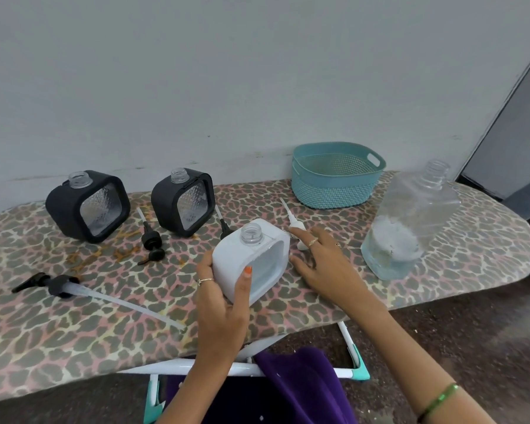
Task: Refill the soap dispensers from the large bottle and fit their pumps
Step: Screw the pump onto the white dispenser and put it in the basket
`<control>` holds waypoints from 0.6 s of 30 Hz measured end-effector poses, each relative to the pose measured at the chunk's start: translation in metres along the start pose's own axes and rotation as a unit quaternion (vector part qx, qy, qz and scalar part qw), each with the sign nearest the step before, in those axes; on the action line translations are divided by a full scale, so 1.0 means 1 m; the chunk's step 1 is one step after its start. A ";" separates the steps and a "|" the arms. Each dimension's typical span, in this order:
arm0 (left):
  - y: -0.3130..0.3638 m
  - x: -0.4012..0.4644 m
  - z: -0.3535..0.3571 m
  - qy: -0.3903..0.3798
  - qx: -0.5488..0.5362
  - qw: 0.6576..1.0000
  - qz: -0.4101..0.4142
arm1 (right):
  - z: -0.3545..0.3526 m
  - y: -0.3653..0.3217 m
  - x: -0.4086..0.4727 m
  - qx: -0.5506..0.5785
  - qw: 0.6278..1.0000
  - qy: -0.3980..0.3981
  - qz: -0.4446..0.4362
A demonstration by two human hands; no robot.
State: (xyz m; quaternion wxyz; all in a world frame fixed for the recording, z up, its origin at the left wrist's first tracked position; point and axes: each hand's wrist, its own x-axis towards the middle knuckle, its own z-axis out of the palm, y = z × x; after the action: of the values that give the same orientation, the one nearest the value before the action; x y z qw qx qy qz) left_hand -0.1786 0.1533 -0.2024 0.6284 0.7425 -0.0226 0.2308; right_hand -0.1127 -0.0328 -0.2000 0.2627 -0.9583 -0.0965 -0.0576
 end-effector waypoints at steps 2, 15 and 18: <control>-0.002 0.000 -0.001 -0.002 0.004 1.000 0.000 | 0.004 0.000 0.009 -0.009 1.000 0.002 0.023; -0.005 0.006 -0.003 0.007 0.004 1.000 -0.020 | -0.017 -0.009 0.025 0.060 0.980 0.183 0.037; -0.006 0.005 -0.003 0.009 0.005 0.999 -0.033 | -0.046 -0.021 0.015 0.186 0.950 0.247 0.037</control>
State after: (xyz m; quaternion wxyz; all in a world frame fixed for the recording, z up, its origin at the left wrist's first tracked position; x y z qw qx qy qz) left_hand -0.1729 0.1586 -0.2058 0.6324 0.7435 0.0088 0.2172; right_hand -0.1051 -0.0362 -0.1484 0.4541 -0.8510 -0.0022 -0.2638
